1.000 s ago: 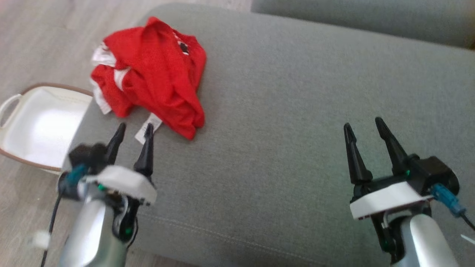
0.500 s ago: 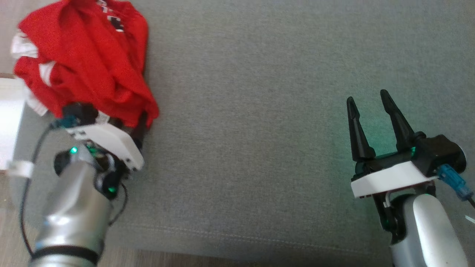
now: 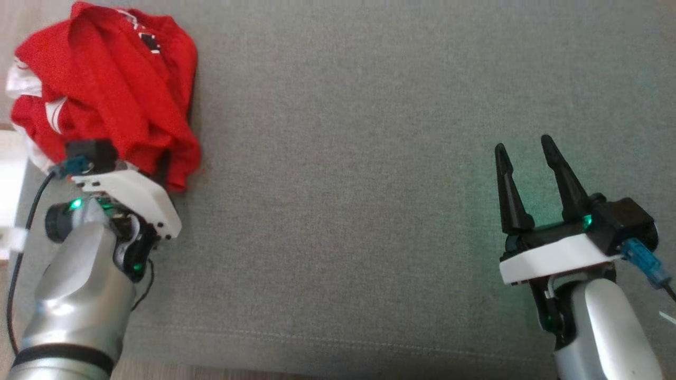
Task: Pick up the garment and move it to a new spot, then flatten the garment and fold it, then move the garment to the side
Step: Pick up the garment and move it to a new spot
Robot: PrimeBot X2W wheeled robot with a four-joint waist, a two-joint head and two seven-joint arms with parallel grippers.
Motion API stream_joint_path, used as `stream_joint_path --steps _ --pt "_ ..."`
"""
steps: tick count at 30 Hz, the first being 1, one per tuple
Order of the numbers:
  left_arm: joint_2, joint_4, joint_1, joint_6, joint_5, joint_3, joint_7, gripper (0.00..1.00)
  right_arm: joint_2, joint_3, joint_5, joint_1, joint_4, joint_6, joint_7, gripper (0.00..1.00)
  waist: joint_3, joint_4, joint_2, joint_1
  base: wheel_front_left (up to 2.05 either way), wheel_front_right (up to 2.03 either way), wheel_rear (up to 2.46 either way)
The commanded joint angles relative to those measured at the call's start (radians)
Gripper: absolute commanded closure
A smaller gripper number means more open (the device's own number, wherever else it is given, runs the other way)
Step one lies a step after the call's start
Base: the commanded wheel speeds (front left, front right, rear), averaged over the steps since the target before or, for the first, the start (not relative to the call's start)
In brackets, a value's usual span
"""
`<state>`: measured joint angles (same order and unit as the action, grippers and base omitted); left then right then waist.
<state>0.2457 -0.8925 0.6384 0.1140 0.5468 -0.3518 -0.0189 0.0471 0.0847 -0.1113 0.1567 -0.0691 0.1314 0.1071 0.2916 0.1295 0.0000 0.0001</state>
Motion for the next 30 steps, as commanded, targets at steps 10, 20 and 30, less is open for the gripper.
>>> stream_joint_path --steps 10,20,30 --pt "0.114 0.338 -0.074 -0.149 -0.099 0.028 -0.194 1.0 0.003 0.008 -0.033 -0.056 0.024 -0.001 0.012 0.0 -0.179 0.019 0.0 -0.0001 0.0 0.0 0.0" --pt "0.133 0.762 -0.223 -0.249 -0.161 -0.004 -0.198 1.0 0.003 -0.015 -0.051 -0.121 0.069 -0.001 -0.013 0.0 -0.26 -0.033 0.0 -0.0001 0.0 0.0 0.0" --pt "0.045 0.842 -0.143 -0.21 -0.164 -0.098 -0.179 1.0 0.003 -0.013 -0.05 -0.104 0.125 -0.001 -0.036 0.0 -0.205 -0.175 0.0 -0.0001 0.0 0.0 0.0"
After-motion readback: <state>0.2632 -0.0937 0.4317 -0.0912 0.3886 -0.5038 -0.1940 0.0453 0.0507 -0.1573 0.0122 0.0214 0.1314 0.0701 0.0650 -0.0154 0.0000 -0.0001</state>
